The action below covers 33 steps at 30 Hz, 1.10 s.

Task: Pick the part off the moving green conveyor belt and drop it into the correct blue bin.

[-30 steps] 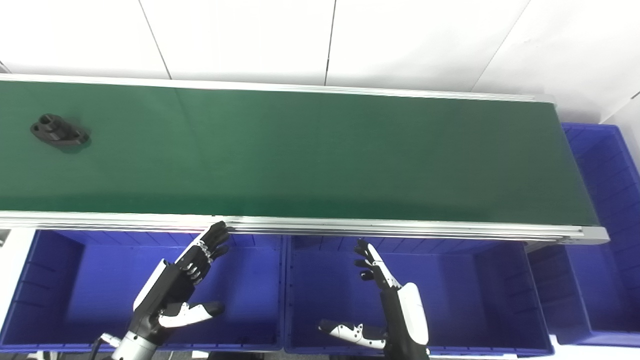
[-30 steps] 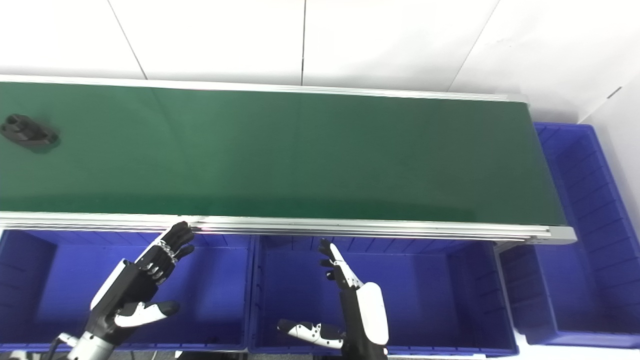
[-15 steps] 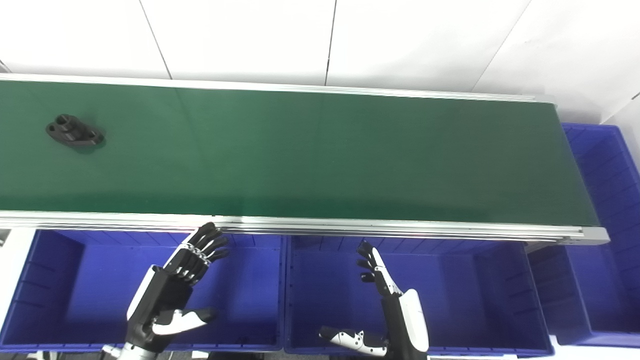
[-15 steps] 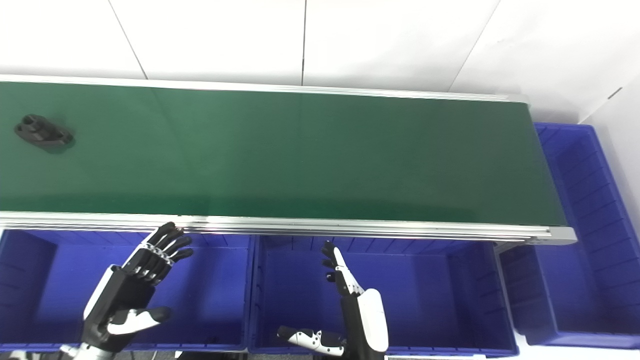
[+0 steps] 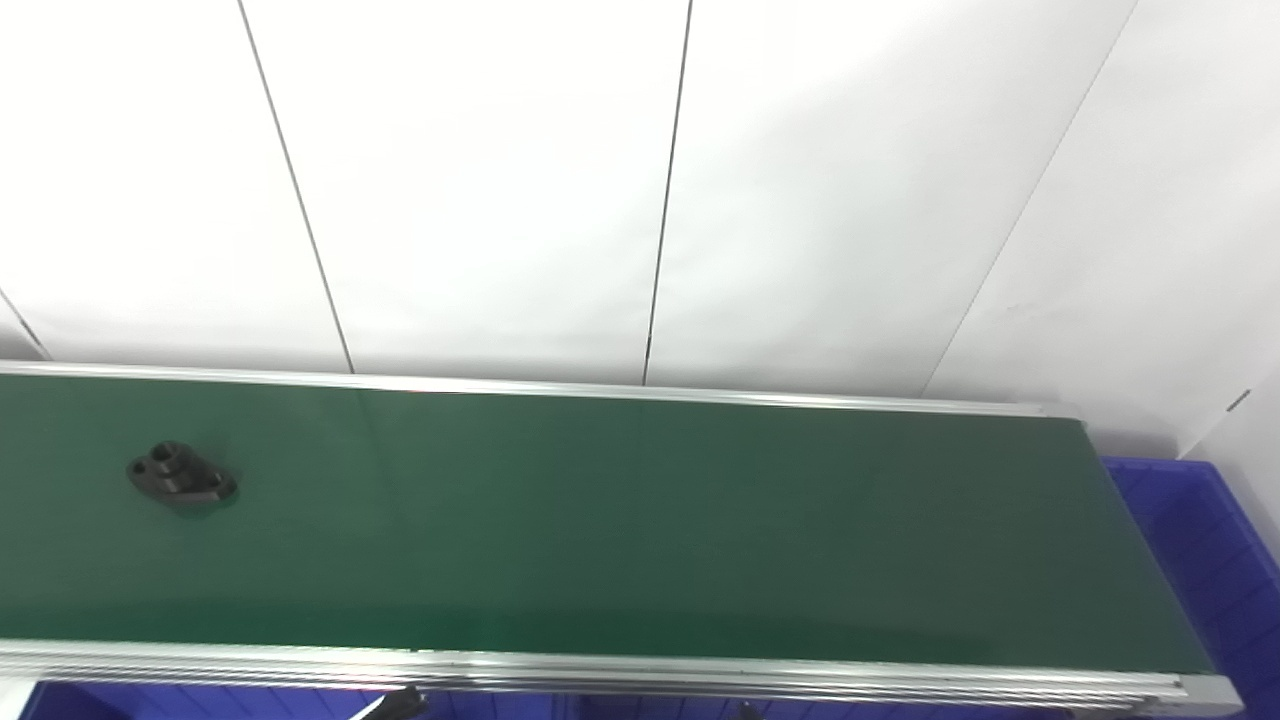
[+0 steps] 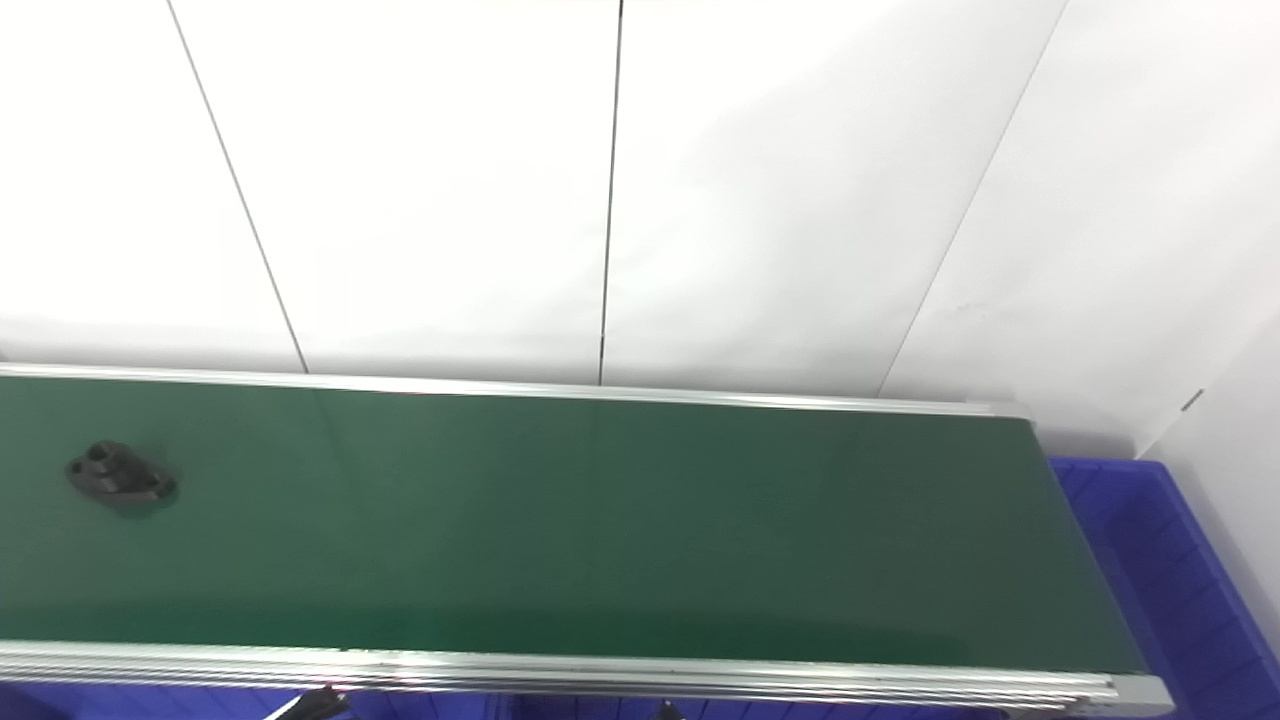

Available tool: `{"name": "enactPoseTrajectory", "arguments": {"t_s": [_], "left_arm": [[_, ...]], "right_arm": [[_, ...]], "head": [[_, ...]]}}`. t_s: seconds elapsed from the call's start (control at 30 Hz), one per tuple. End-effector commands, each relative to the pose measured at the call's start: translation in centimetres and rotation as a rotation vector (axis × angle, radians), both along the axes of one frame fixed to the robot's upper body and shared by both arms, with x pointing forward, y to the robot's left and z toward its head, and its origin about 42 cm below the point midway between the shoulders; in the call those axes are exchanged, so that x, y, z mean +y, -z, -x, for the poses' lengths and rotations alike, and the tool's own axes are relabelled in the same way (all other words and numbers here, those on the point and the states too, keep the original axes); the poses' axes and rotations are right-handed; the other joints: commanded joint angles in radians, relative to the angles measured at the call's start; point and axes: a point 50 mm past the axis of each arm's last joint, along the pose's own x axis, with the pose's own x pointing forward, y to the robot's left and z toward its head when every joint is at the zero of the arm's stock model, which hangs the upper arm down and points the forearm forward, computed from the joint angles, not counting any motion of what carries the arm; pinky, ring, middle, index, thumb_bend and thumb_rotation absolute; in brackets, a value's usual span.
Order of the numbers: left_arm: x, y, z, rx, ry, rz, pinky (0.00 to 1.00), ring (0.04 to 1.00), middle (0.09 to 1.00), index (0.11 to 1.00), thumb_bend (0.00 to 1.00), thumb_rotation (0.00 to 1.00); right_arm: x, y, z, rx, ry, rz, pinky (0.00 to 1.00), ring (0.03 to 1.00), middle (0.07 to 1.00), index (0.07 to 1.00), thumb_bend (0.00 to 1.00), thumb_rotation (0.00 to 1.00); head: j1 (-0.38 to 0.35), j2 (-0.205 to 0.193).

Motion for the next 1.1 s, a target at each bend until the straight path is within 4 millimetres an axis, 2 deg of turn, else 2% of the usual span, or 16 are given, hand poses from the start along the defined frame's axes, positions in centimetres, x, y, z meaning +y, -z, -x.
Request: {"name": "enactPoseTrajectory", "arguments": {"t_s": [0.0,0.17,0.3,0.4,0.57,0.6,0.63,0.7,0.73,0.77,0.8,0.93,0.97,1.07], "left_arm": [[-1.3,-0.5,-1.3,-0.051,0.022,-0.017,0.77,0.838,0.893,0.865,0.71,0.31],[-1.5,-0.7,-1.4,-0.034,0.031,-0.053,0.77,0.844,0.899,0.864,0.72,0.32],[-1.6,-0.9,-1.5,-0.032,0.037,-0.065,0.74,0.833,0.900,0.860,0.71,0.30],[-1.7,-1.2,-1.5,-0.038,0.037,-0.070,0.75,0.835,0.899,0.853,0.72,0.29],[-1.7,-1.8,-1.7,-0.067,0.044,-0.077,0.77,0.854,0.905,0.855,0.71,0.31],[-1.7,-2.0,-1.7,-0.070,0.045,-0.084,0.78,0.860,0.910,0.858,0.71,0.31],[-1.8,-2.3,-1.8,-0.079,0.045,-0.092,0.79,0.864,0.911,0.859,0.71,0.30],[-2.0,-2.8,-1.8,-0.095,0.041,-0.095,0.81,0.877,0.913,0.860,0.73,0.28],[-2.0,-3.0,-1.8,-0.105,0.038,-0.095,0.83,0.881,0.912,0.865,0.75,0.27],[-2.1,-3.2,-1.8,-0.108,0.037,-0.101,0.84,0.889,0.915,0.875,0.78,0.27],[-2.2,-3.5,-1.8,-0.115,0.037,-0.108,0.84,0.892,0.917,0.879,0.79,0.28],[-3.2,-4.8,-1.9,-0.147,0.035,-0.120,0.86,0.904,0.926,0.894,0.80,0.26],[-3.5,-4.9,-1.9,-0.153,0.038,-0.117,0.87,0.914,0.933,0.901,0.78,0.22],[-4.3,-5.5,-2.0,-0.152,0.036,-0.138,0.88,0.921,0.935,0.910,0.77,0.20]], "right_arm": [[0.9,-0.5,-0.3,-0.041,0.005,-0.052,0.81,0.860,0.903,0.991,0.88,0.45],[0.7,-0.5,-0.4,-0.041,0.004,-0.051,0.81,0.861,0.902,0.992,0.89,0.46],[0.6,-0.7,-0.3,-0.037,0.000,-0.060,0.80,0.855,0.901,0.991,0.89,0.46],[0.6,-1.1,-0.3,-0.040,-0.001,-0.067,0.82,0.867,0.905,0.993,0.89,0.47],[0.6,-2.1,-0.5,-0.051,-0.006,-0.078,0.88,0.901,0.924,1.000,0.89,0.48],[0.6,-2.2,-0.6,-0.056,-0.006,-0.076,0.88,0.900,0.927,1.000,0.89,0.48],[0.6,-2.5,-0.7,-0.058,-0.008,-0.081,0.88,0.902,0.931,1.000,0.89,0.49],[0.5,-3.0,-0.7,-0.058,-0.010,-0.090,0.87,0.901,0.942,1.000,0.88,0.49],[0.4,-3.4,-0.7,-0.060,-0.010,-0.095,0.85,0.899,0.944,1.000,0.87,0.50],[0.3,-3.8,-0.7,-0.057,-0.009,-0.101,0.84,0.895,0.945,1.000,0.85,0.51],[0.2,-4.3,-0.6,-0.053,-0.009,-0.107,0.84,0.895,0.946,1.000,0.84,0.51],[-0.6,-5.7,-0.4,-0.041,-0.003,-0.106,0.80,0.882,0.940,1.000,0.83,0.51],[-0.7,-5.9,-0.4,-0.040,-0.001,-0.109,0.77,0.864,0.927,0.988,0.84,0.49],[-1.2,-6.2,-0.5,-0.049,-0.005,-0.113,0.76,0.849,0.910,0.973,0.85,0.46]], "head": [[0.005,0.001],[0.016,0.009],[0.021,0.035],[0.021,0.089],[0.021,0.212],[0.021,0.212],[0.024,0.276],[0.025,0.298],[0.026,0.343],[0.027,0.345],[0.033,0.378],[0.042,0.395],[0.042,0.395],[0.082,0.410]]}}
